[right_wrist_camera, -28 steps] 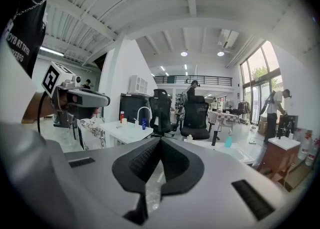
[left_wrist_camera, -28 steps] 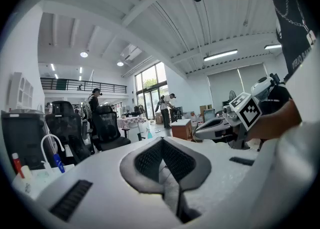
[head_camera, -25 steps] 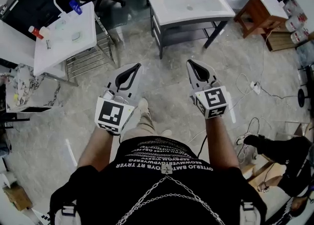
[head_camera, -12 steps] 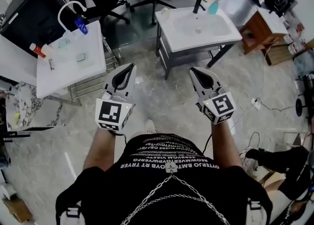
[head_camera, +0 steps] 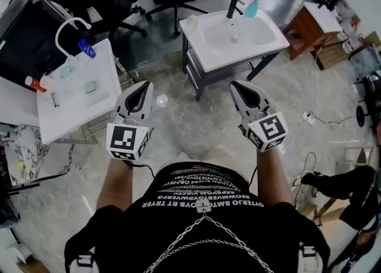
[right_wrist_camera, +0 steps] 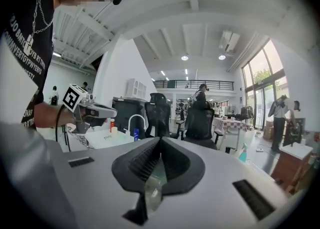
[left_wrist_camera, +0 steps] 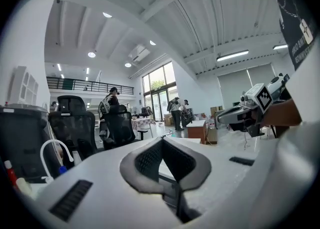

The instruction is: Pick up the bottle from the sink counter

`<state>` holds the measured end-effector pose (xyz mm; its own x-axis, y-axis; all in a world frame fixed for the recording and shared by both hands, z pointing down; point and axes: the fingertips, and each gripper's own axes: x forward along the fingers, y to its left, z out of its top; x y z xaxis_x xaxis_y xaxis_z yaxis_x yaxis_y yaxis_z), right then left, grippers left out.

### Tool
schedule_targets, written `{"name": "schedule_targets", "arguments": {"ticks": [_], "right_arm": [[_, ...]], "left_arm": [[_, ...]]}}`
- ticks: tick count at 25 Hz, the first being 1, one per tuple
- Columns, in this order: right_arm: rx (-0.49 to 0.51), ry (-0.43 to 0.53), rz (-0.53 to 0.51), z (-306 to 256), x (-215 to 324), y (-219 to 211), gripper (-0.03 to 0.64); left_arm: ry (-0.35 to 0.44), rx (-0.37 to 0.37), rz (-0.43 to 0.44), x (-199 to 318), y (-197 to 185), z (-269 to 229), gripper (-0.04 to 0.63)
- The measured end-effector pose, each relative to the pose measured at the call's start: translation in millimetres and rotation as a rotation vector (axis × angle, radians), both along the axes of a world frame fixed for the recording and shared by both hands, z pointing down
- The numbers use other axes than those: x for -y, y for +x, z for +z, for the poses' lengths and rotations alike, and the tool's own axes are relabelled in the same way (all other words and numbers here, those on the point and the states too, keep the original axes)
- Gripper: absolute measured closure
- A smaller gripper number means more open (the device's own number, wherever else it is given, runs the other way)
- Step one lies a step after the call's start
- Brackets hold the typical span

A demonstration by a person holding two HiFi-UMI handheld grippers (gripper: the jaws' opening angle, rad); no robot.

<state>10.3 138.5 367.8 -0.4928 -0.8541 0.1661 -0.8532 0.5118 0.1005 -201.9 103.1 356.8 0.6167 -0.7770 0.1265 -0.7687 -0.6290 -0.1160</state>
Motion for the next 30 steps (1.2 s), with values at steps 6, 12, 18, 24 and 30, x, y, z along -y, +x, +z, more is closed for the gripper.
{"name": "schedule_targets", "arguments": {"ticks": [6,12,18,24,30], "right_arm": [[-0.034,-0.014,0.040,9,21,40,0.603],[-0.026,-0.041,0.013,17,67,71,0.551],[-0.011,-0.039,-0.024,20,129,92,0.504],[0.004,-0.038,-0.072,18,176,117,0.422],[0.011,-0.040,-0.150,19,208,144,0.384]], "left_arm": [[0.017,-0.026,0.049,22,49,-6,0.591],[0.016,0.046,0.030,66,82,3,0.591],[0.001,0.057,-0.033,107,100,6,0.591],[0.017,0.060,-0.104,140,124,-7,0.590],[0.038,0.073,-0.179,164,150,-17,0.591]]}}
